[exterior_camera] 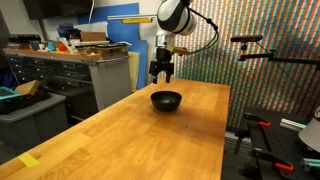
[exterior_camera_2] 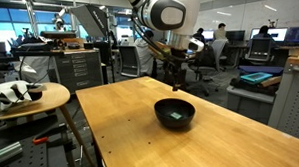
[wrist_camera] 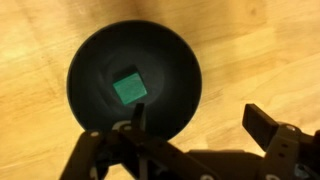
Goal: Put the green square into the black bowl.
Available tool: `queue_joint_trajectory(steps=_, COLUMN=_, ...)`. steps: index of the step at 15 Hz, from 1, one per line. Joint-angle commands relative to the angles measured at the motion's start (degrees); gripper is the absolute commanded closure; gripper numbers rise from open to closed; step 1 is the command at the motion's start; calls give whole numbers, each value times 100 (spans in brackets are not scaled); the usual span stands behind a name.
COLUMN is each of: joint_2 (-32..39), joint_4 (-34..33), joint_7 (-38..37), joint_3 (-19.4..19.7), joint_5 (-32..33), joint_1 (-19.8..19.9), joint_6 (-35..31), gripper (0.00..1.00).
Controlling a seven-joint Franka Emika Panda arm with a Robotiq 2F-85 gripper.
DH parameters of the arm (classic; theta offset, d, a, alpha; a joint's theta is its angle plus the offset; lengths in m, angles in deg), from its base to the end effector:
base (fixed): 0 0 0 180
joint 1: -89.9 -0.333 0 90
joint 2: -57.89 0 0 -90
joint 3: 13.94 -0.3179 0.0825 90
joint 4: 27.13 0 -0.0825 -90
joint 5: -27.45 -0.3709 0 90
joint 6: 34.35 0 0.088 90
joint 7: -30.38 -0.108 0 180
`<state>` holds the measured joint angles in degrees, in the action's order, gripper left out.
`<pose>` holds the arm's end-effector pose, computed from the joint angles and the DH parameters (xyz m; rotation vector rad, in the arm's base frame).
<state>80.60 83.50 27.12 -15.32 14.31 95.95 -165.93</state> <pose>0.6086 -0.0453 0.2897 -2.9303 0.4360 0.0428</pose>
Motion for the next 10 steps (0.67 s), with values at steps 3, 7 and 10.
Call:
queue_joint_trajectory(steps=3, joint_2=-239, joint_4=-315, joint_7=-19, joint_3=110, joint_5=71, joint_1=-133, joint_6=920, gripper=0)
queue_joint_trajectory(steps=7, joint_2=-280, joint_4=-421, joint_7=-34, joint_3=122, joint_5=98, joint_1=-146, joint_6=1107, gripper=0)
queue_joint_trajectory(steps=10, joint_2=-266, joint_4=-421, joint_7=-34, joint_3=124, joint_5=104, joint_1=-146, joint_6=1108, gripper=0)
